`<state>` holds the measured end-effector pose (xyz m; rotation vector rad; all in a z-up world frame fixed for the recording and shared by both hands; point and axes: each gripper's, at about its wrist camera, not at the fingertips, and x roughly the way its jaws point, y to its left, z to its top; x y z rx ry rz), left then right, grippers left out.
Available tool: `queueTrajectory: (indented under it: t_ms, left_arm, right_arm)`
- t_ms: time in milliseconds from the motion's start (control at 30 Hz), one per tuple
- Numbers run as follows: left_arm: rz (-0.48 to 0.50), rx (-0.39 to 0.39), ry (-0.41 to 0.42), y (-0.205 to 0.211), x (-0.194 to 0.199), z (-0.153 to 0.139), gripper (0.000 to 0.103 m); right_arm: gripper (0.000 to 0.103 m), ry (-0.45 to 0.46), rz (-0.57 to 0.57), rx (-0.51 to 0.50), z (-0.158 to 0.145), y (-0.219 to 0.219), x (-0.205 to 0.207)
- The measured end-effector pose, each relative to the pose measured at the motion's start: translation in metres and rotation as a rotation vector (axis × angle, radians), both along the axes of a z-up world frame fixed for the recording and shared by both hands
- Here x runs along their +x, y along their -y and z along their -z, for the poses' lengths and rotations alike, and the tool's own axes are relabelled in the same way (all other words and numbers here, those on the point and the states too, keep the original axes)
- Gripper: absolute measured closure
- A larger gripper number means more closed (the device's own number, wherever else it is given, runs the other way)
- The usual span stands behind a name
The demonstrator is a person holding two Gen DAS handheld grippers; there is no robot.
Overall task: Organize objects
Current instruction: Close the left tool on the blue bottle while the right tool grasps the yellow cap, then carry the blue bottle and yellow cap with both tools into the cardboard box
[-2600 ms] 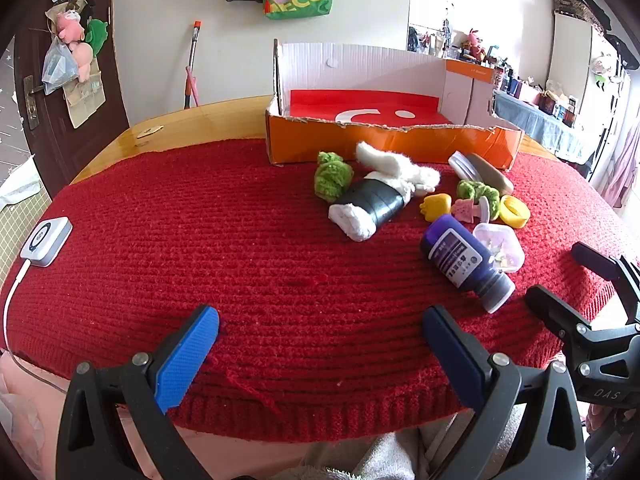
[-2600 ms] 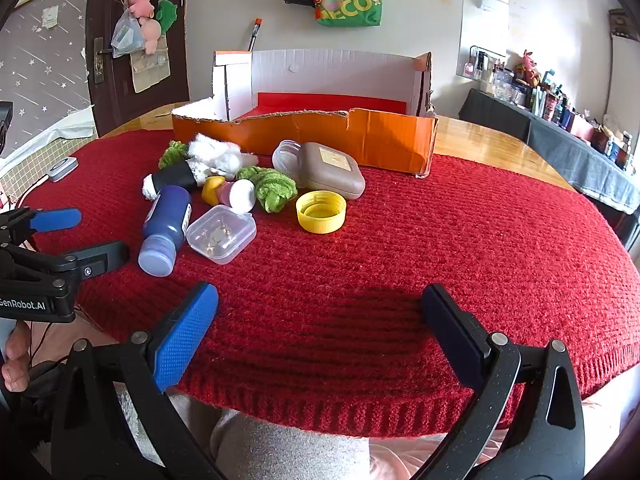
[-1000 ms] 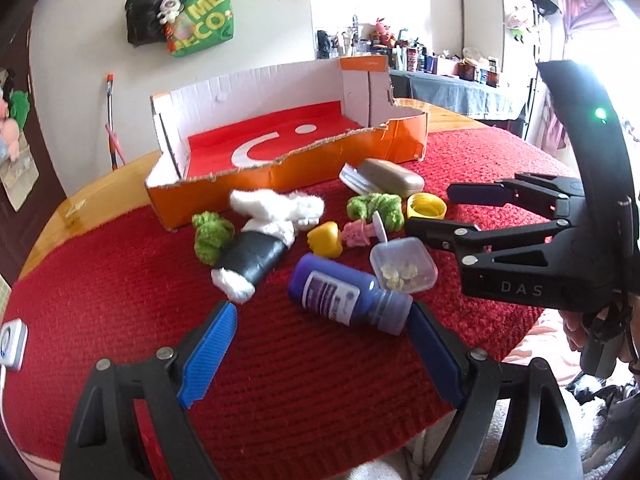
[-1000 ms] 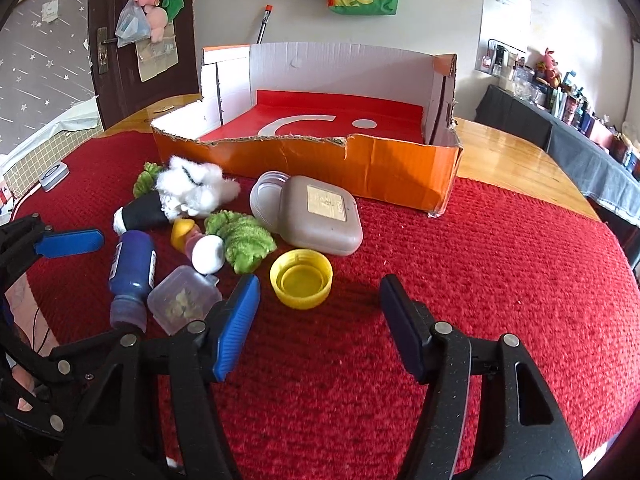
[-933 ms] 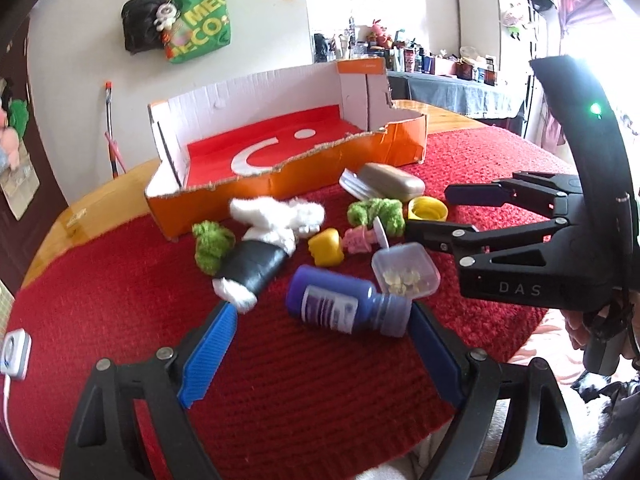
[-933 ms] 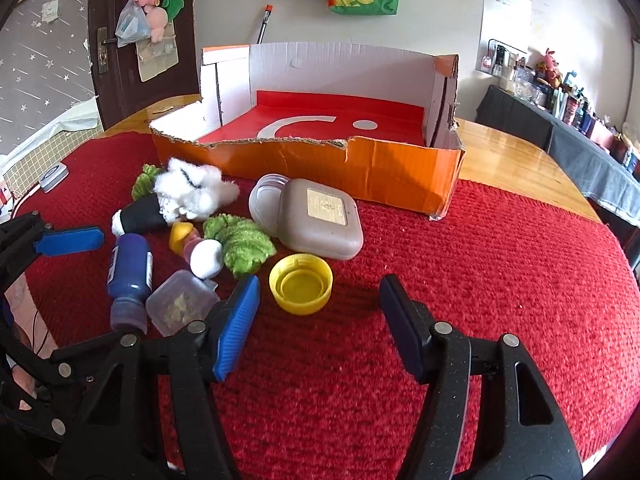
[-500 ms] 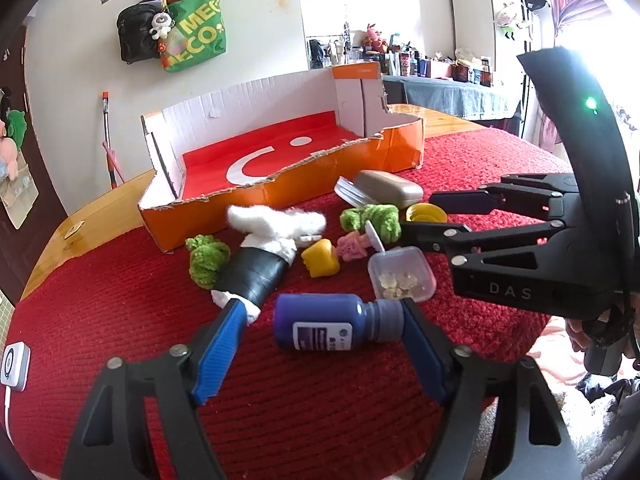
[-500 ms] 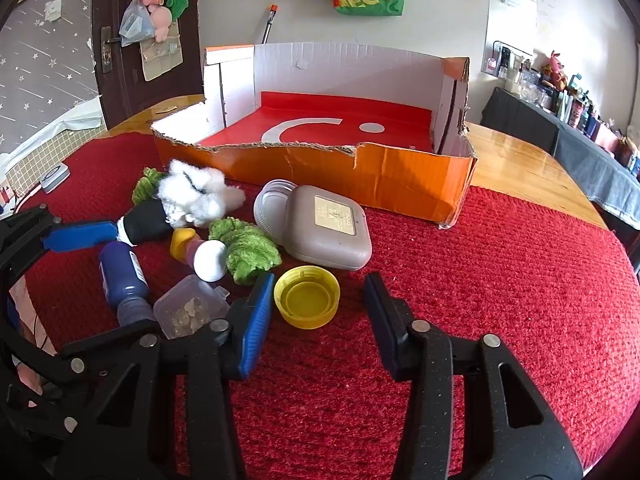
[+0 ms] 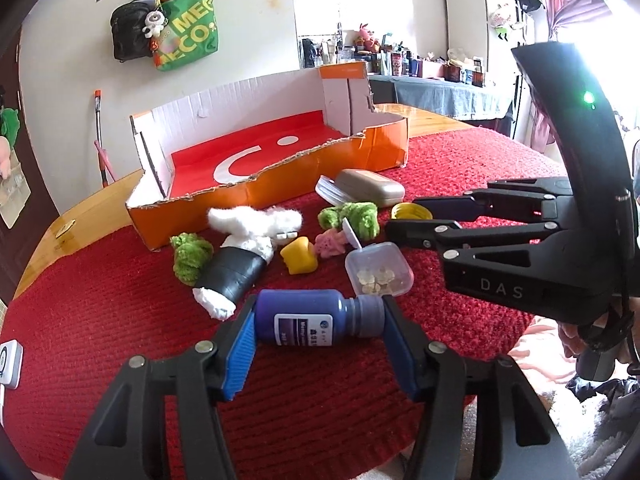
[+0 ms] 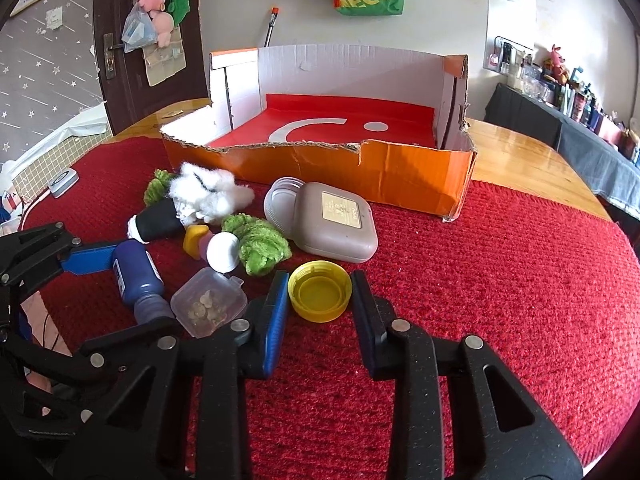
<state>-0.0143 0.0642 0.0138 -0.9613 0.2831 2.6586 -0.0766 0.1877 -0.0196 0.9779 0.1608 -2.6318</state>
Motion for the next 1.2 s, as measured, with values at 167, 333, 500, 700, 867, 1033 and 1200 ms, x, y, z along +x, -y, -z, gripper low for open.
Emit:
queueTrajectory:
  t_ms: [167, 333, 500, 700, 867, 1033, 1200]
  left_arm:
    - [-0.004, -0.001, -0.012, 0.001, 0.005, -0.002, 0.043]
    - [-0.016, 0.025, -0.018, 0.006, 0.005, -0.009, 0.043]
    - [-0.036, 0.054, -0.015, 0.015, -0.001, -0.017, 0.043]
    - [-0.056, 0.075, 0.000, 0.023, -0.010, -0.022, 0.043]
    - [-0.070, 0.095, -0.006, 0.029, -0.016, -0.031, 0.043]
    - [-0.093, 0.113, -0.020, 0.037, -0.029, -0.044, 0.043]
    - [-0.116, 0.129, -0.010, 0.045, -0.042, -0.051, 0.043]
  right_arm:
    - [0.074, 0.004, -0.003, -0.011, -0.001, 0.000, 0.002]
    - [0.074, 0.003, -0.002, -0.022, -0.004, 0.000, 0.006]
    - [0.074, -0.016, -0.001, -0.034, -0.011, 0.000, 0.011]
    - [0.074, -0.027, -0.005, -0.049, -0.018, 0.000, 0.010]
    - [0.074, -0.027, -0.012, -0.071, -0.024, -0.001, 0.007]
    - [0.074, -0.037, -0.022, -0.086, -0.032, -0.001, 0.003]
    - [0.074, -0.042, -0.030, -0.099, -0.039, 0.000, -0.003]
